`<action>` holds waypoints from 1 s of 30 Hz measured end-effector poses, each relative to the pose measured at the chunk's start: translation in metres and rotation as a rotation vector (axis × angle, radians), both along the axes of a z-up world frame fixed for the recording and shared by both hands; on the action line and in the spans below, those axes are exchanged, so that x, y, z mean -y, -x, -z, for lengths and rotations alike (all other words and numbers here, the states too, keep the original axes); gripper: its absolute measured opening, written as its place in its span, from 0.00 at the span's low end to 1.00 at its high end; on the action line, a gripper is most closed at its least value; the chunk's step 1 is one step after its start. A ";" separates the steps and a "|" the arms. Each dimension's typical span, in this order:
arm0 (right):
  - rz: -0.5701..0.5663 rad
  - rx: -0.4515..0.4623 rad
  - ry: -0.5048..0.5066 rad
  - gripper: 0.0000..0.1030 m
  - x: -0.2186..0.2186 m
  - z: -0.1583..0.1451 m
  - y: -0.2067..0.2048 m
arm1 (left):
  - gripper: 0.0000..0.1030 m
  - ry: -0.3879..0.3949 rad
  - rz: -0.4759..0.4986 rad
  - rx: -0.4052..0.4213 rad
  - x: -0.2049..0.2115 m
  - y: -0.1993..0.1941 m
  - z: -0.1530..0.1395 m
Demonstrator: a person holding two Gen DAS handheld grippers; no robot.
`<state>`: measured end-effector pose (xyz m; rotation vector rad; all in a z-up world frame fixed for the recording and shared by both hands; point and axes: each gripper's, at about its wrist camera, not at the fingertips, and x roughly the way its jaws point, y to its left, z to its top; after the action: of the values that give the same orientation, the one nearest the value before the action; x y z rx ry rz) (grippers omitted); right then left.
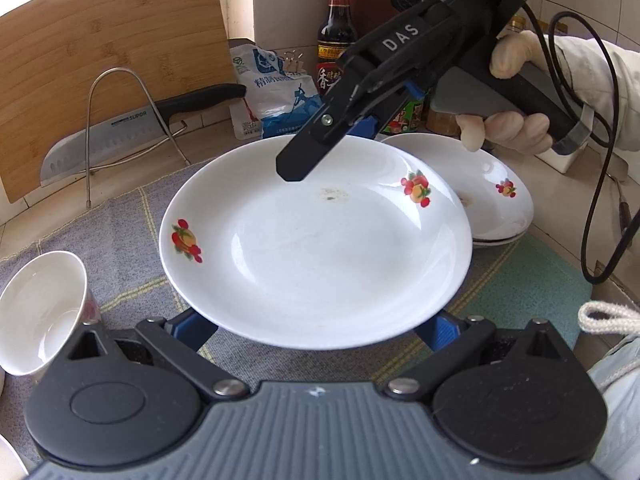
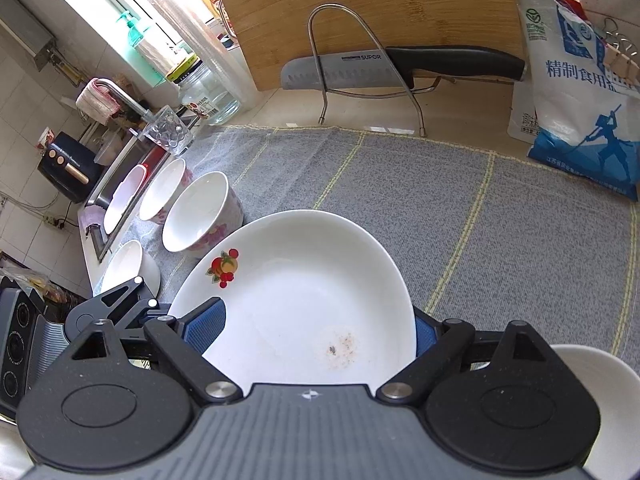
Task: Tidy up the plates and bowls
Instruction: 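Lift the plate with the right tool and carry it toward the plate stack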
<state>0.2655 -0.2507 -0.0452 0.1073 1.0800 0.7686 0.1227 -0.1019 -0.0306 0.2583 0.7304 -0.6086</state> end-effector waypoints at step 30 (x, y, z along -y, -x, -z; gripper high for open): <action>0.279 0.045 -0.023 0.93 0.114 -0.002 0.064 | 0.99 -0.015 0.261 -0.010 0.080 -0.002 0.000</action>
<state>0.2015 -0.3651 -0.0436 0.2532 0.9885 0.5299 0.1247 -0.1823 -0.0303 0.3682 0.7166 -0.8527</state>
